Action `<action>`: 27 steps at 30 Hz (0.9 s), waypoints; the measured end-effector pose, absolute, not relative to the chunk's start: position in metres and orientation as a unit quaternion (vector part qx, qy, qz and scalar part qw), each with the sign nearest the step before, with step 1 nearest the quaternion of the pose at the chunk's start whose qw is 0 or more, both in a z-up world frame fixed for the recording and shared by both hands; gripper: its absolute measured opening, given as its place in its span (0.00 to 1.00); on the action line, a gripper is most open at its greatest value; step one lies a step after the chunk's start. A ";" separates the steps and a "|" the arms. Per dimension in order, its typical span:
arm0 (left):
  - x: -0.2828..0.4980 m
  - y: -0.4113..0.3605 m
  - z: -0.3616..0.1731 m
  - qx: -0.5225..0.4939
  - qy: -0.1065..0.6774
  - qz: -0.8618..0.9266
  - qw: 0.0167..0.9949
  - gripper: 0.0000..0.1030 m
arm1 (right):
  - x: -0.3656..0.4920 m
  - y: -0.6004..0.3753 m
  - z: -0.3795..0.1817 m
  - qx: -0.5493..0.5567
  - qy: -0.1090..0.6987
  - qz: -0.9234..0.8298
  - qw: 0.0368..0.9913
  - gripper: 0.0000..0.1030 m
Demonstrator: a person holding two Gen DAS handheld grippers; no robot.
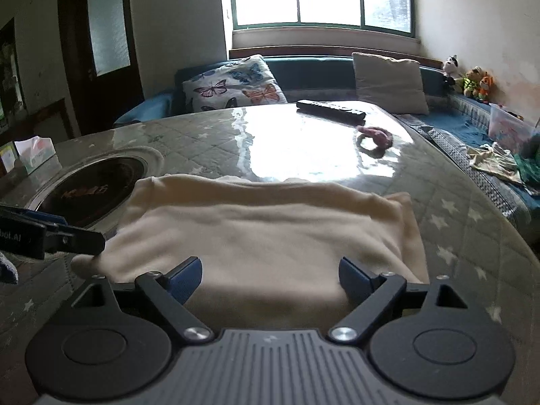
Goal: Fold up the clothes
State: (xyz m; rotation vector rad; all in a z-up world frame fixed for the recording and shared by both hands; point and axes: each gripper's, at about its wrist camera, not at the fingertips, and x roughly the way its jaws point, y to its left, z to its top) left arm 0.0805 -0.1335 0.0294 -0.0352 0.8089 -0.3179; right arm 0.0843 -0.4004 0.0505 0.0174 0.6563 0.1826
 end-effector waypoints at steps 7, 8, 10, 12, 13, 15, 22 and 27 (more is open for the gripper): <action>0.081 -0.141 0.025 -0.010 0.397 -0.159 0.904 0.95 | 0.068 -0.409 0.052 0.014 0.313 0.083 0.946 0.91; 0.082 -0.142 0.023 -0.007 0.399 -0.157 0.903 0.95 | 0.067 -0.411 0.052 0.017 0.313 0.081 0.946 0.91; 0.082 -0.142 0.019 -0.004 0.403 -0.154 0.902 0.95 | 0.065 -0.414 0.055 0.025 0.308 0.084 0.947 0.91; 0.085 -0.142 0.014 -0.003 0.410 -0.149 0.900 0.95 | 0.064 -0.417 0.057 0.027 0.304 0.082 0.949 0.92; 0.085 -0.142 0.012 -0.003 0.412 -0.148 0.899 0.95 | 0.066 -0.419 0.055 0.027 0.306 0.078 0.948 0.92; 0.085 -0.141 0.009 -0.003 0.416 -0.148 0.897 0.95 | 0.069 -0.425 0.048 0.041 0.320 0.075 0.944 0.92; 0.079 -0.137 0.011 -0.007 0.412 -0.152 0.899 0.95 | 0.061 -0.428 0.049 0.047 0.314 0.079 0.945 0.93; 0.070 -0.133 0.012 -0.006 0.408 -0.151 0.900 0.97 | 0.057 -0.421 0.051 0.032 0.308 0.072 0.948 1.00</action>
